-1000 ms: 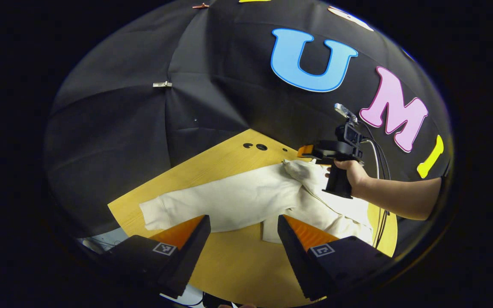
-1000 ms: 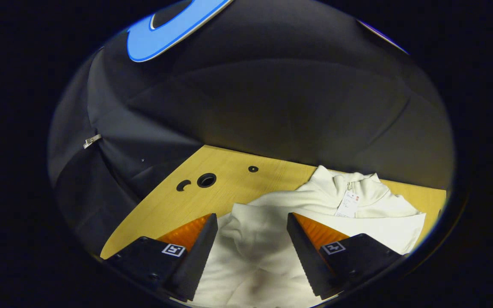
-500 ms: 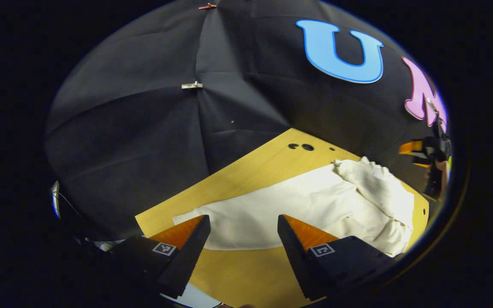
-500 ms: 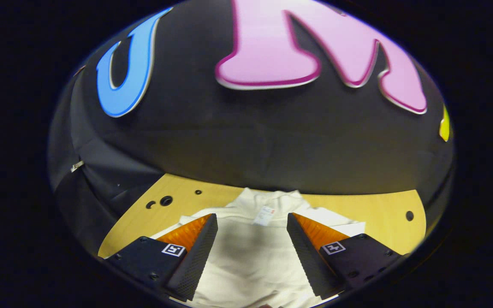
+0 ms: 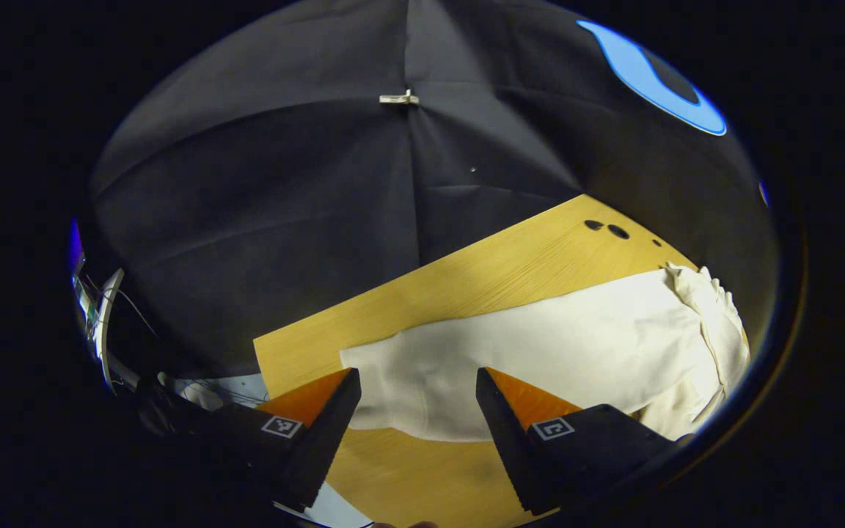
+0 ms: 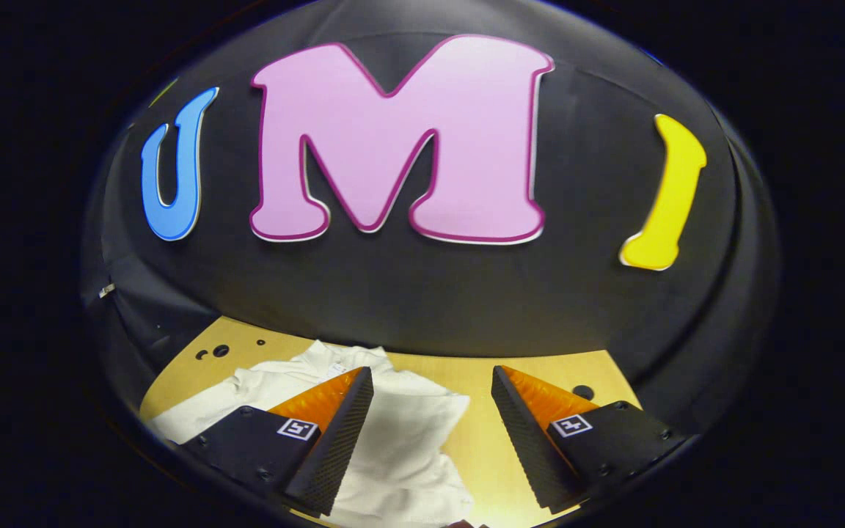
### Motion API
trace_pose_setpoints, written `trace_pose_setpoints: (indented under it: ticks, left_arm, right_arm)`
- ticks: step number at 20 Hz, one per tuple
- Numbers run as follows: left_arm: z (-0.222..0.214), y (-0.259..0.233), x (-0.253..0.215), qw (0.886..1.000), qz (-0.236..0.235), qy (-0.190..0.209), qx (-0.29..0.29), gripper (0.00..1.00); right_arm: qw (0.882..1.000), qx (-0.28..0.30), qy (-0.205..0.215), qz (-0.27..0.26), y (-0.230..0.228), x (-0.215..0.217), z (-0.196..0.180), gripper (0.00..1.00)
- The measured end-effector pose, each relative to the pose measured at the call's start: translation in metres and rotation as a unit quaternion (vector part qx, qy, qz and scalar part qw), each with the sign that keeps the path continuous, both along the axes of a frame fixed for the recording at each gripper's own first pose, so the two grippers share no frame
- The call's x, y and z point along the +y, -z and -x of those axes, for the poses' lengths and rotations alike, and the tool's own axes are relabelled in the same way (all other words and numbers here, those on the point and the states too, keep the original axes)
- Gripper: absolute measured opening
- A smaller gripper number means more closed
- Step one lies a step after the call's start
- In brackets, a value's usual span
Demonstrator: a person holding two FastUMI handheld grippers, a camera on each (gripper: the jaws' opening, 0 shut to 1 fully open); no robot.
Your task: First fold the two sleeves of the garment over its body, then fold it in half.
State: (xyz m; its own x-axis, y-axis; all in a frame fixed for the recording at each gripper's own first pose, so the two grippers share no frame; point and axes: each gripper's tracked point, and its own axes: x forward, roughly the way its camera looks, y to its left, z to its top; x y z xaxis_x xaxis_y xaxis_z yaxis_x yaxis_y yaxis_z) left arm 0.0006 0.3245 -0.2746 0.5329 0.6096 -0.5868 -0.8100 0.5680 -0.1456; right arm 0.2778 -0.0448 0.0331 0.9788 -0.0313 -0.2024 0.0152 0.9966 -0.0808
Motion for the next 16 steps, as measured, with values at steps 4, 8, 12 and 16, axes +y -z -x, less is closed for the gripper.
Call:
trace_pose_setpoints:
  ticks: [4, 8, 12, 16]
  left_arm:
    - [0.001, 0.021, 0.0, 1.0, 0.014, 0.003, 0.025, 0.98]
    - [-0.005, 0.027, -0.006, 0.999, 0.002, 0.021, 0.036, 0.99]
    - [-0.024, 0.028, -0.005, 0.998, 0.001, 0.059, 0.034, 0.89]
    - [-0.04, 0.024, -0.012, 0.995, -0.02, 0.078, 0.057, 0.27]
  right_arm:
    - [0.999, 0.005, 0.038, 0.004, 0.0, -0.051, 0.04, 0.99]
    - [0.997, 0.028, 0.062, -0.034, 0.019, -0.072, 0.066, 0.99]
    - [0.996, 0.026, 0.07, -0.04, 0.025, -0.082, 0.083, 0.99]
    - [0.996, 0.041, 0.069, -0.037, 0.043, -0.083, 0.093, 0.99]
